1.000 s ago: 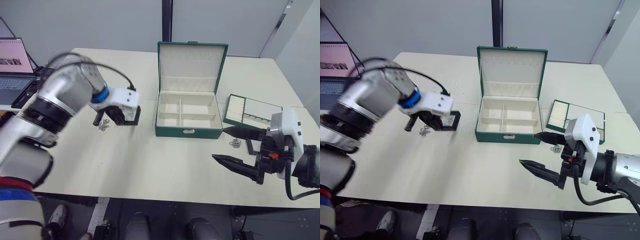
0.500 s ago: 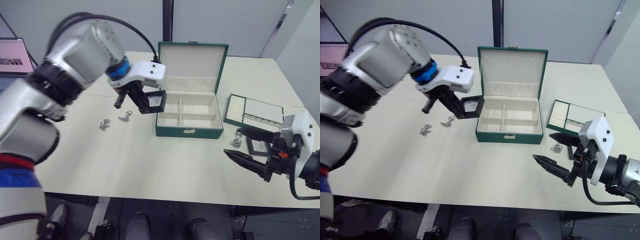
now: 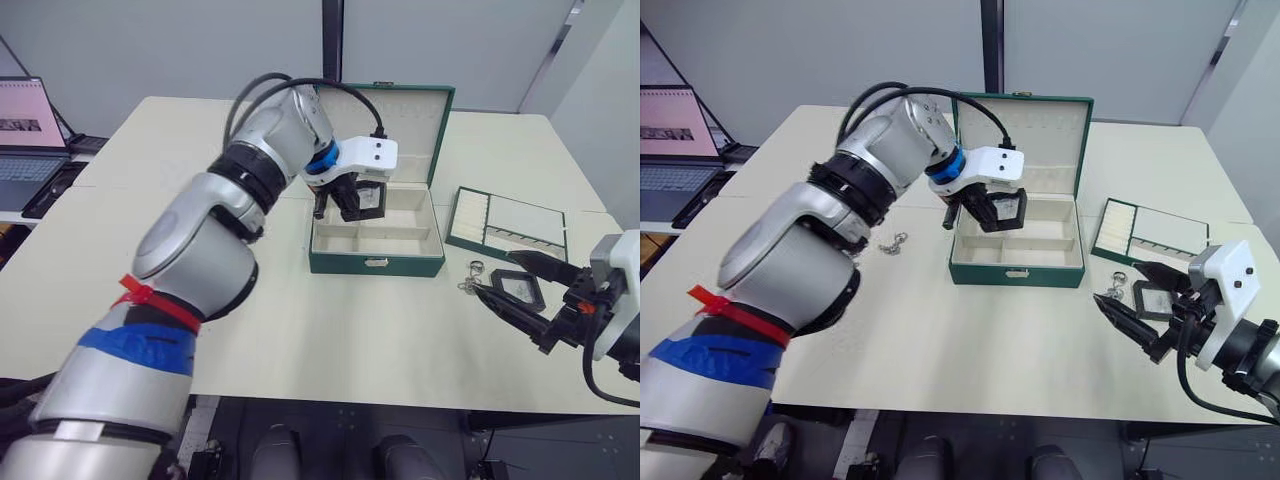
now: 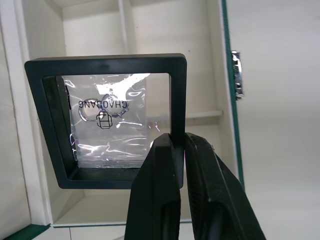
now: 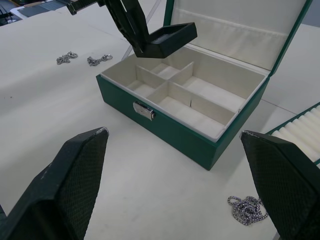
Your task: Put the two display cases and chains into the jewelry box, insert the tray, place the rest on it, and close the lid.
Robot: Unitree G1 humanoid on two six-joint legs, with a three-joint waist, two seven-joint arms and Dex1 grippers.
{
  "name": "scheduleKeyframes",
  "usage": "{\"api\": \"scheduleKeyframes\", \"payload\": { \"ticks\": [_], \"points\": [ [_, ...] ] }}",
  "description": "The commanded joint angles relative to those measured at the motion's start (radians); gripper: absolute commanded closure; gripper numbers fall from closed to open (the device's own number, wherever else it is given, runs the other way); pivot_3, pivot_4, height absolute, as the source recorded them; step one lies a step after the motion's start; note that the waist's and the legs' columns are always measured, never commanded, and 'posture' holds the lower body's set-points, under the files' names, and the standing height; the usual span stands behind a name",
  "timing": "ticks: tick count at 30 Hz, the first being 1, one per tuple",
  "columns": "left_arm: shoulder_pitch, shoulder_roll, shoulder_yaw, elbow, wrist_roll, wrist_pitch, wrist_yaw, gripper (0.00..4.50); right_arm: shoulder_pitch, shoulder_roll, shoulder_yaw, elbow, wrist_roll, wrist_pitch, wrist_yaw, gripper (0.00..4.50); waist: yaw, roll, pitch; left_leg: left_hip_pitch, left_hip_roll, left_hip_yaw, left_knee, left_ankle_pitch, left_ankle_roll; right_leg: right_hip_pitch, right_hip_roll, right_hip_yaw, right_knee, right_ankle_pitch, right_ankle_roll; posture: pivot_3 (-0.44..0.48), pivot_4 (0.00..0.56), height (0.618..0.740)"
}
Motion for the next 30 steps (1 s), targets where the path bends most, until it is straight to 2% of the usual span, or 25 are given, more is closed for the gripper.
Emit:
{"api": "scheduleKeyframes", "payload": {
  "ticks": [1, 12, 30],
  "points": [
    [-0.032, -0.048, 0.066, 0.067, 0.053, -0.053, 0.109, 4.48, 0.004, 0.002, -0.036, -0.036, 0.012, -0.014, -0.014, 0.00, 0.001, 0.000, 0.000, 0.000, 0.000, 0.000, 0.000, 0.000, 0.000, 0.000, 0.000, 0.000, 0.000, 0.000, 0.000, 0.000, 0.150, 0.740],
    [0.009, -0.167, 0.172, 0.169, 0.164, -0.143, 0.350, 4.48, 0.042, -0.004, -0.067, -0.052, 0.030, -0.007, -0.040, 0.00, 0.003, 0.000, 0.000, -0.001, 0.000, 0.000, 0.000, 0.001, -0.002, 0.000, 0.000, 0.000, 0.000, 0.000, 0.000, 0.000, 0.150, 0.740],
    [0.073, -0.226, 0.257, 0.210, 0.255, -0.163, 0.451, 4.48, 0.130, -0.005, -0.176, -0.099, 0.139, -0.004, -0.149, 0.00, 0.003, 0.000, 0.000, 0.000, -0.001, -0.001, -0.001, 0.001, -0.002, 0.001, 0.000, 0.000, 0.000, 0.000, 0.000, 0.000, 0.150, 0.740]
  ]
}}
